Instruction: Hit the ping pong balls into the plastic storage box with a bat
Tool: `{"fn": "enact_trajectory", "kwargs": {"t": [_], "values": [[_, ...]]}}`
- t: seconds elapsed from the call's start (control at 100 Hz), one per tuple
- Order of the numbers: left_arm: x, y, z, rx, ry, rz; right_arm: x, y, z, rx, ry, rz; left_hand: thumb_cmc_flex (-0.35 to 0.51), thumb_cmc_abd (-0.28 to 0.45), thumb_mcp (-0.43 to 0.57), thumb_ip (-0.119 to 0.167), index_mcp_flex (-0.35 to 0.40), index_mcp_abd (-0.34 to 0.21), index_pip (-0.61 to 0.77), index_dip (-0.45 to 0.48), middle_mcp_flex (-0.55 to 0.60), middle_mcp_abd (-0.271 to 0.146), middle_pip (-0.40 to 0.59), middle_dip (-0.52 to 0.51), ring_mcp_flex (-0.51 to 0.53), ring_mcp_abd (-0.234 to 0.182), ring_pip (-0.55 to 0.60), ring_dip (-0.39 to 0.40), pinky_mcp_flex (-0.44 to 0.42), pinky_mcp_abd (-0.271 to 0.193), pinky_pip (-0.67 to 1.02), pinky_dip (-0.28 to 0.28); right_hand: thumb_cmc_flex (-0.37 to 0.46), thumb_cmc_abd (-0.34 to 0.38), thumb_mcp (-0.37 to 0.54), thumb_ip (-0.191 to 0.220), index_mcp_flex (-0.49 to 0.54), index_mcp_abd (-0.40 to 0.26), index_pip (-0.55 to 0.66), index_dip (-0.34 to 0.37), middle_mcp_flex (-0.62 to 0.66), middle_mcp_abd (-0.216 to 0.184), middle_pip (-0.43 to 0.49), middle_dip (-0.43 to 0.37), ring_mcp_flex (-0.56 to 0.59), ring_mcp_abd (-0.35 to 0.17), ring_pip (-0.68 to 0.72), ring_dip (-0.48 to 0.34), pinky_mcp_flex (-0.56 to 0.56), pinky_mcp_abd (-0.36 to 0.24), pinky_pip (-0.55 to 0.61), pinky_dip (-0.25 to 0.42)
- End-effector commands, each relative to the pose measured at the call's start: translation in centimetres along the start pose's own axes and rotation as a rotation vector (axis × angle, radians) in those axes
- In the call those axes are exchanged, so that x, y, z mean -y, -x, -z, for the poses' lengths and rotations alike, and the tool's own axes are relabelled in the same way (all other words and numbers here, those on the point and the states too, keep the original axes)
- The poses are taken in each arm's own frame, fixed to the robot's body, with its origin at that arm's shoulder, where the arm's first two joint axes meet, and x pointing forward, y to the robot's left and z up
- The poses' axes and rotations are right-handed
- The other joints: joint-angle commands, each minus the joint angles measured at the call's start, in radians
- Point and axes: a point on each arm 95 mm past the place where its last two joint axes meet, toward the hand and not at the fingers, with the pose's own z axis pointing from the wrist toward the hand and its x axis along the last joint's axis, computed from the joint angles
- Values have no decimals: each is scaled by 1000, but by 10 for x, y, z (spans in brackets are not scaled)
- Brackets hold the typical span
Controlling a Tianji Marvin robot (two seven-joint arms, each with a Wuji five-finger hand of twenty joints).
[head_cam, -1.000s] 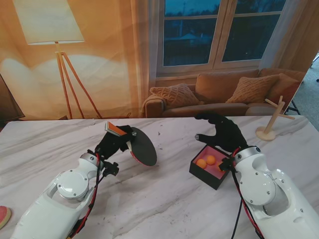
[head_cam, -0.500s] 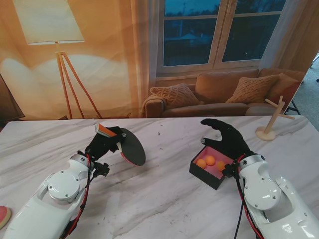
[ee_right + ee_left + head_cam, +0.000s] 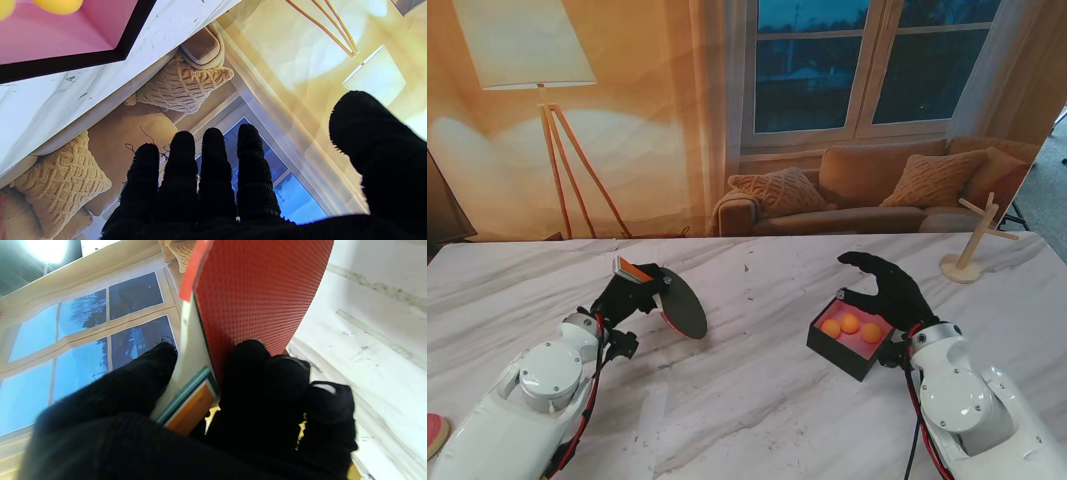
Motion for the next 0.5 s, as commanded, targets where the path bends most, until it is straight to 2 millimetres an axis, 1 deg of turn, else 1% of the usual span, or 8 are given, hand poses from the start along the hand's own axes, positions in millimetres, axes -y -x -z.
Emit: {"fn": "enact_trajectory", "kwargs": {"t": [0.0,0.1,0.21,0.3,0.4,0.49], "values": [[0,4,-2,20,12,0,4,3,3,18,-16,0,29,1,36,-33,-6,18,60,-3,-34,-43,-50,-14,-27,60,4,9,-52,-103,-38,-16,-40,13,6,50,-30,2,11,-9,-43,-15,6,-12,-36,-32,14,-12,2,-49,-16,13],[2,10,-3,44,16,-9,4,3,3,20,-17,0,27,8,30,-35,-11,22,60,-3,-36,-39,-46,-10,-21,59,14,17,-46,-104,-30,-10,-40,14,7,50,-27,2,15,-10,-43,-16,7,-12,-36,-32,16,-12,2,-43,-12,17],[5,15,-1,73,27,-20,5,4,4,19,-17,3,25,18,20,-35,-13,28,62,2,-30,-30,-32,-3,3,58,43,30,-18,-98,-4,7,-40,13,7,50,-25,2,18,-11,-42,-16,9,-12,-34,-32,19,-13,3,-39,-6,21],[9,20,3,102,52,-15,5,4,4,17,-17,4,29,13,10,-36,-32,35,50,1,-42,-22,-34,-3,3,62,51,32,-13,-94,3,15,-41,14,7,50,-22,3,21,-11,-41,-15,11,-12,-34,-31,20,-13,3,-35,-2,24],[13,24,6,125,68,-13,6,4,3,17,-19,3,40,-3,9,-42,-49,31,43,-2,-56,-19,-42,-6,-11,59,46,31,-25,-101,-3,17,-41,15,8,50,-19,4,23,-12,-40,-14,12,-12,-33,-29,21,-14,4,-33,2,26],[16,28,10,145,93,7,8,3,3,19,-25,2,58,-9,5,-52,-54,25,32,-12,-76,-16,-61,-11,-49,67,18,30,-70,-108,-35,17,-42,17,7,50,-14,8,26,-12,-39,-14,13,-12,-31,-24,22,-14,5,-31,6,28]]}}
